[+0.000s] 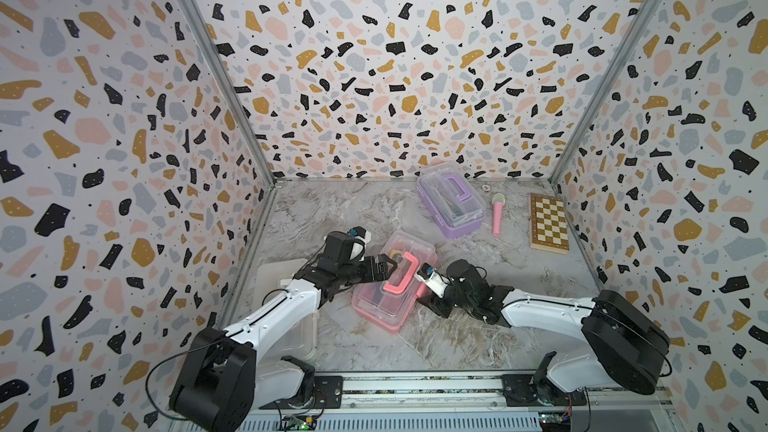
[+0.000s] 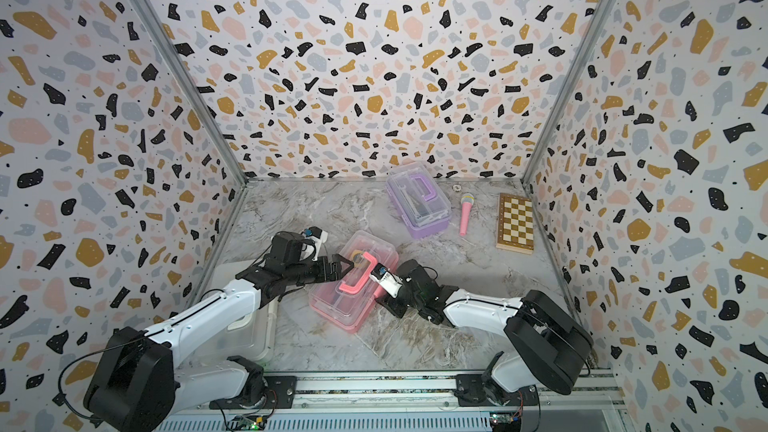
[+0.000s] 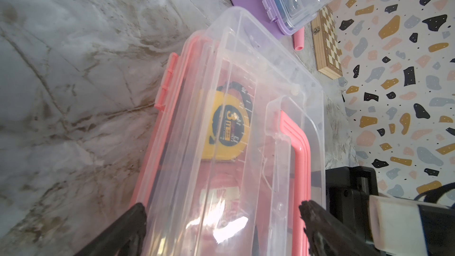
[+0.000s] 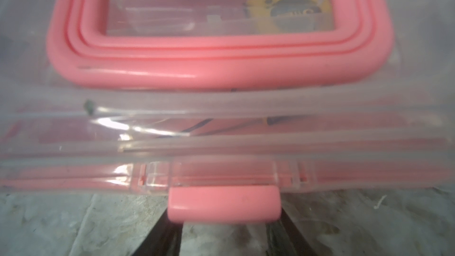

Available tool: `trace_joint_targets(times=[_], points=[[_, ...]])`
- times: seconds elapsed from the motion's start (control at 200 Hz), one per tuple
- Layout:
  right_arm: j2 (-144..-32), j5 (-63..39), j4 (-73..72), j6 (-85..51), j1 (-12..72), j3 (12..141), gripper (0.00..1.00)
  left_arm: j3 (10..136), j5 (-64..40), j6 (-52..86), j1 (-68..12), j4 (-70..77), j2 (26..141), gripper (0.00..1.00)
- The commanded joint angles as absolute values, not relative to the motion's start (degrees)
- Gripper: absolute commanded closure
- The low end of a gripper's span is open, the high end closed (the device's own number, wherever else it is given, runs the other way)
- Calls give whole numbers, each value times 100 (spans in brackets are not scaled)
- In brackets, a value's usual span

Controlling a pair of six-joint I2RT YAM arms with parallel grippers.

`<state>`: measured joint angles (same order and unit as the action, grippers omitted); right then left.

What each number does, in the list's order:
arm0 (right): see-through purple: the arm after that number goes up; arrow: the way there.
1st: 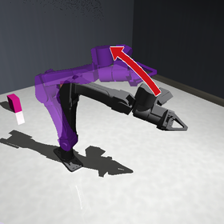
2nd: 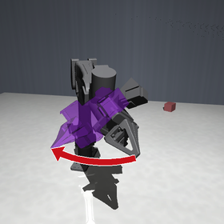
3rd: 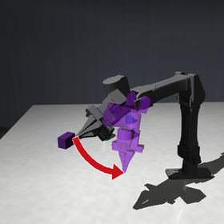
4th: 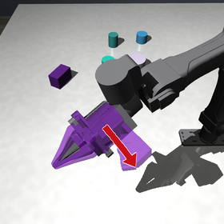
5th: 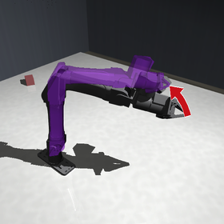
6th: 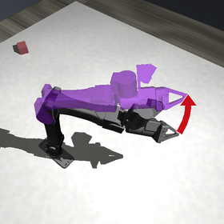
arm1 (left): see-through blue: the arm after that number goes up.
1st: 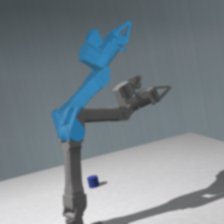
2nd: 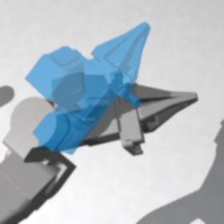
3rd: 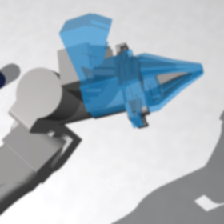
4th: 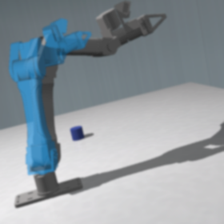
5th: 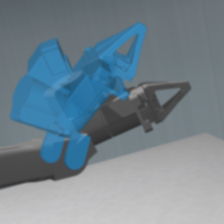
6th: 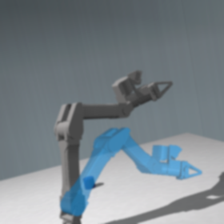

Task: Close toolboxes
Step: Fasten the toolbox latch on the toolbox.

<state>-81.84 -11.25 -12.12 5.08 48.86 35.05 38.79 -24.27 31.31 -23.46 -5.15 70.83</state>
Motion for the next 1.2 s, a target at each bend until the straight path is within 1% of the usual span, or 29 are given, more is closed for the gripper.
trace_joint_targets(times=[0.0,0.21,0.31,0.576,0.716,0.856,0.921,0.956,1.046,1.192], points=[[-8047,-1131,-759,593,4881,3866,65,3759,-2248,2984,-2430,-912,7257,1],[-8136,-1215,-274,615,4885,4279,65,3845,-1905,2836,-2562,-1228,7305,0],[-8241,-1282,-10,648,4882,4519,66,3867,-1799,2794,-2614,-1278,7316,1],[-8748,-1525,185,789,4891,5053,69,3885,-1784,2762,-2663,-1274,7335,2],[-8923,-1556,183,869,4890,5153,71,3885,-1775,2753,-2663,-1275,7332,2],[-8943,-1447,390,896,4885,5121,70,3900,-1733,2752,-2663,-1299,7296,2],[-8871,-1353,378,866,4886,5052,64,3918,-1669,2785,-2665,-1328,7266,2],[-8820,-1303,356,850,4882,5001,57,3928,-1631,2806,-2663,-1352,7248,1],[-8642,-1197,274,782,4881,4857,43,3973,-1511,2848,-2666,-1439,7207,0],[-8268,-1047,274,621,4886,4557,27,4042,-1463,2940,-2663,-1525,7104,1]])
